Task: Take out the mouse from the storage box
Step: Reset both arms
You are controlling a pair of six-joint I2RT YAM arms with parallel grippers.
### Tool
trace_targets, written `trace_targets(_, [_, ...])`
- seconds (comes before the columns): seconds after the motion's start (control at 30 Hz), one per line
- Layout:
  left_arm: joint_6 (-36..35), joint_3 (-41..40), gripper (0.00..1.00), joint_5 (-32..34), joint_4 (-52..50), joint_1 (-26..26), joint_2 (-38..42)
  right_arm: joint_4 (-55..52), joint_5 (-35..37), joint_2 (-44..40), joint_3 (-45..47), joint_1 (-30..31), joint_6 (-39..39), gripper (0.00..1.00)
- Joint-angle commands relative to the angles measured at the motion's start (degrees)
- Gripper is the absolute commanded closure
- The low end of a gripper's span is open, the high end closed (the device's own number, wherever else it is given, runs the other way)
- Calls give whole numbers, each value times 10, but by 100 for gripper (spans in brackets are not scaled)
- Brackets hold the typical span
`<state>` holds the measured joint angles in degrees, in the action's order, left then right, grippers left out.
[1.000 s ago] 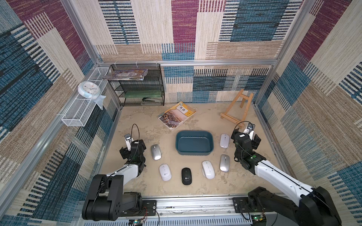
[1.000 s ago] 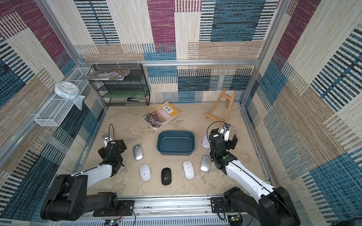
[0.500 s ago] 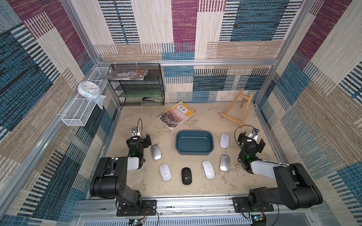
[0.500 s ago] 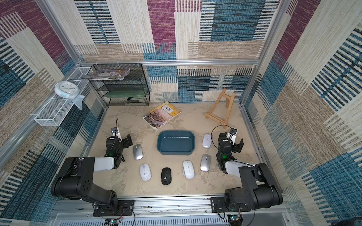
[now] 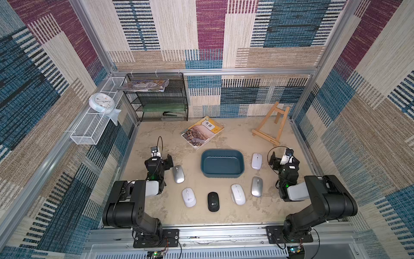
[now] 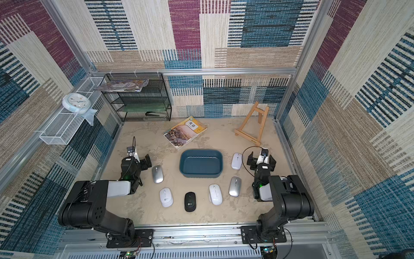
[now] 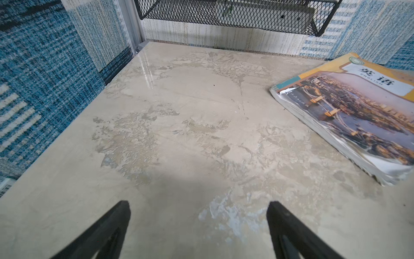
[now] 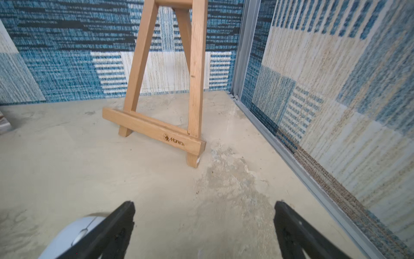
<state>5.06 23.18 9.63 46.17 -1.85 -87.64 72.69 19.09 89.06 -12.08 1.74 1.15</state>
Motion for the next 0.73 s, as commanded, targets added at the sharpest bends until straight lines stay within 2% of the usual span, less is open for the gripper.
trace_targets(0.0, [5,1,1,9,8,-1,2,-8,-41,-16,-14,-2,7,1])
trace_targets(0.7, [-1,7,1,-1,-1,0,0,-1,-40,-15,-12,-3,7,1])
